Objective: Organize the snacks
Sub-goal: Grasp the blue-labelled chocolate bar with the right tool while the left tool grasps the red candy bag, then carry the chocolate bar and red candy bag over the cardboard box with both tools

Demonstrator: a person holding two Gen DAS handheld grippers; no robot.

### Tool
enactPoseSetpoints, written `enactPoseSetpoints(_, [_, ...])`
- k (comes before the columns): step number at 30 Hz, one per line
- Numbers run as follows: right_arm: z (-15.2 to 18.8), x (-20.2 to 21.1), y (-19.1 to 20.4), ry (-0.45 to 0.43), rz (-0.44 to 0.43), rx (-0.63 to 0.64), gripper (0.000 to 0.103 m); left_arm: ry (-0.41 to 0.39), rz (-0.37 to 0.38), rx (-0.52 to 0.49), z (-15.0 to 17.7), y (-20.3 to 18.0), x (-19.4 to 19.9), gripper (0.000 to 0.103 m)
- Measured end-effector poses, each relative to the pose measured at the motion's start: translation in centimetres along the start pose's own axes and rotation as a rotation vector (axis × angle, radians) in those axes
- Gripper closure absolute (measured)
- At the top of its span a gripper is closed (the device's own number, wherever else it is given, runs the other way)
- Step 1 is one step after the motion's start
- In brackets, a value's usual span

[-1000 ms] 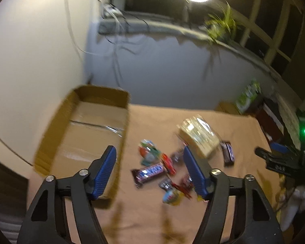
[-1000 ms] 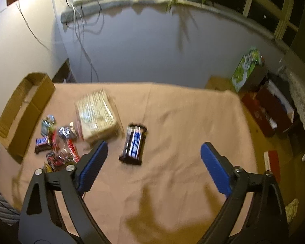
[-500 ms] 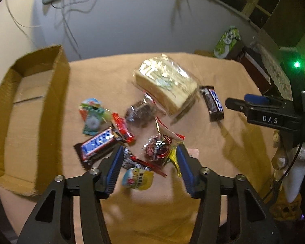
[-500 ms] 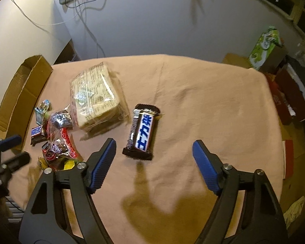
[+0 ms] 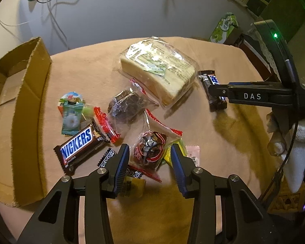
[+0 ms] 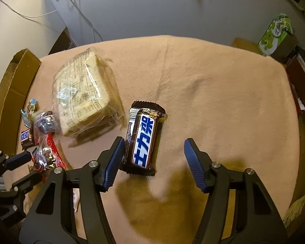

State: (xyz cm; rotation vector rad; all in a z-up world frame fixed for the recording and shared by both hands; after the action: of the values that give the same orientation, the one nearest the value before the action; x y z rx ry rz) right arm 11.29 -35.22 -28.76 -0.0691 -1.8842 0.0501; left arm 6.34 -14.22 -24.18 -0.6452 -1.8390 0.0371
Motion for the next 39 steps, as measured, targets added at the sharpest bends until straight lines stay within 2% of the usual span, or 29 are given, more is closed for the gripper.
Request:
enactPoseSetpoints(4, [-0.3, -0.6, 0.6, 0.019, -0.015, 0.000, 0.040, 0.013, 0.003, 0.008, 0.1, 0.4, -0.7, 0.068])
enactPoseSetpoints(9, [-0.7, -1.2, 1.2, 0.035, -0.025, 0.004, 0.053, 0.006, 0.021, 0.026, 0.2, 1.0, -0.7, 0.072])
enactPoseSetpoints(12, [-0.9, -1.5, 1.6, 0.037, -0.021, 0.005, 0.054, 0.003, 0.026, 0.028, 0.3, 0.9, -0.8, 0.073])
enactPoseSetpoints(13, [-1.0, -1.5, 1.6, 0.037, -0.023, 0.004, 0.056, 0.000, 0.030, 0.033, 0.3, 1.0, -0.7, 0.073])
enactPoseSetpoints(15, [-1.6, -1.7, 1.4, 0.035, -0.017, 0.003, 0.069, -0.004, 0.033, 0.040, 0.3, 1.0, -0.7, 0.073])
enactPoseSetpoints(18, [-1.7, -1.7, 1.3, 0.040, -0.034, -0.018, 0.073, -0.008, 0.033, 0.041, 0.4, 1.1, -0.5, 0.073])
enactPoseSetpoints(32, [0.3, 1.1, 0.1, 0.002, -0.074, -0.066, 0.073, -0.049, 0.063, 0.052, 0.7, 0.9, 1.9, 0.074])
enactPoseSetpoints(39, [0.3, 3.9, 0.2, -0.049, -0.086, -0.022, 0.073, -0.091, 0.066, 0.077, 0.6, 1.6, 4.1, 0.074])
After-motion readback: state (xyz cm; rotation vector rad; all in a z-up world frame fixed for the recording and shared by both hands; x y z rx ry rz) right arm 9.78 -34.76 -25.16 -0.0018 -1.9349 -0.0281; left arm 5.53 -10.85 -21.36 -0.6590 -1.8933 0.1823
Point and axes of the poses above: each gripper's, at about its wrist camera, not at the fingertips, and x roughly against the way its jaws point, y to its left, z to its underside, the point moved 5 cm from there along -x, roughly the way its jaws point, and after that the axes turned 9 degrees about z, right-handed, at the moved point
